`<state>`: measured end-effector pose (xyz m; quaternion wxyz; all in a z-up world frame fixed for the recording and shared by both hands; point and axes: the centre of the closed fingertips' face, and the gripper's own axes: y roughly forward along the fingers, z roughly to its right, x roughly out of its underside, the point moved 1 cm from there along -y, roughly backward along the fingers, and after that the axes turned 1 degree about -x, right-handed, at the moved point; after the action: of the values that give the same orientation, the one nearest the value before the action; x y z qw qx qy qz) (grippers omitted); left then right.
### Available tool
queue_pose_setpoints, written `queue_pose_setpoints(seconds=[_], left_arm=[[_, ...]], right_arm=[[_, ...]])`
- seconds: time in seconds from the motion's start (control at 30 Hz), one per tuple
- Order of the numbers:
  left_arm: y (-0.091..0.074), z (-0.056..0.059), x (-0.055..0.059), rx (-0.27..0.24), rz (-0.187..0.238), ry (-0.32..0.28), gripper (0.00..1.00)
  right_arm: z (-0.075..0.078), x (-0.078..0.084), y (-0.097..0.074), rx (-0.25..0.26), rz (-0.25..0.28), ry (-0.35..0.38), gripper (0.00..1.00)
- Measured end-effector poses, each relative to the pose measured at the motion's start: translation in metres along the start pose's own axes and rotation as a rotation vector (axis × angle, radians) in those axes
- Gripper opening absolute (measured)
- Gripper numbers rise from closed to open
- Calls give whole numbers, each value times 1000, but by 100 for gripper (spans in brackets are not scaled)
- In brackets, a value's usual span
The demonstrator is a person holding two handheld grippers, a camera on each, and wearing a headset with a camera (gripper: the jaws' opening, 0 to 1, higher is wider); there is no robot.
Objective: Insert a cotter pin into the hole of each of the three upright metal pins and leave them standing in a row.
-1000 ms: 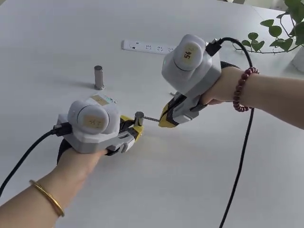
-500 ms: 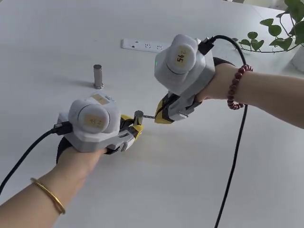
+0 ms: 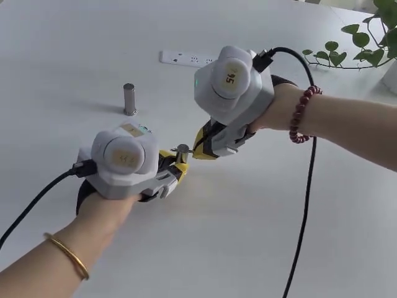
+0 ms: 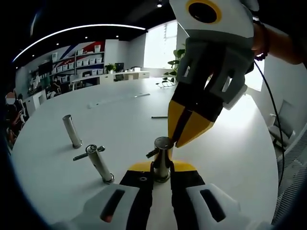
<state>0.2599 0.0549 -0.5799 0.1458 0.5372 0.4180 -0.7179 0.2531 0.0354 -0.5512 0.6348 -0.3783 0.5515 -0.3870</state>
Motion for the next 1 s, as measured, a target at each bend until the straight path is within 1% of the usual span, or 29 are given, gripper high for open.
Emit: queue_pose_setpoints(seconds=[0.1,0.13,0.2,0.27,0.3,0.4,0.53,0.6,0.63,0.8,0.9,1.0], left_arm=[[1,0,0,-1,0,-1,11],[1,-1,0,-2,0,-6,11],[1,-1,1,-4,1,-9,11],[1,0,1,-7,3,-10,11],[1,0,1,-8,3,-12,11],[1,0,1,-8,2,-9,11],[1,1,0,-8,2,-9,11],[1,1,0,-9,3,-10,11],[1,1,0,-9,1,0,11],[1,2,0,-11,2,-7,11],[1,2,0,-13,2,-10,11],[1,2,0,-12,2,-29,11]], right_arm=[[2,-3,0,0,38,21,0],[0,-7,0,-4,67,41,0],[2,-7,-2,4,71,60,4],[1,-8,-5,-5,82,69,7],[1,-7,-7,0,88,77,8],[0,-5,-8,-4,84,85,8],[0,4,-8,4,50,74,6],[2,7,-6,6,44,68,4],[2,8,-6,6,42,70,3],[5,7,-5,20,48,72,0],[4,5,-5,17,57,74,0],[4,3,-5,19,59,61,0]])
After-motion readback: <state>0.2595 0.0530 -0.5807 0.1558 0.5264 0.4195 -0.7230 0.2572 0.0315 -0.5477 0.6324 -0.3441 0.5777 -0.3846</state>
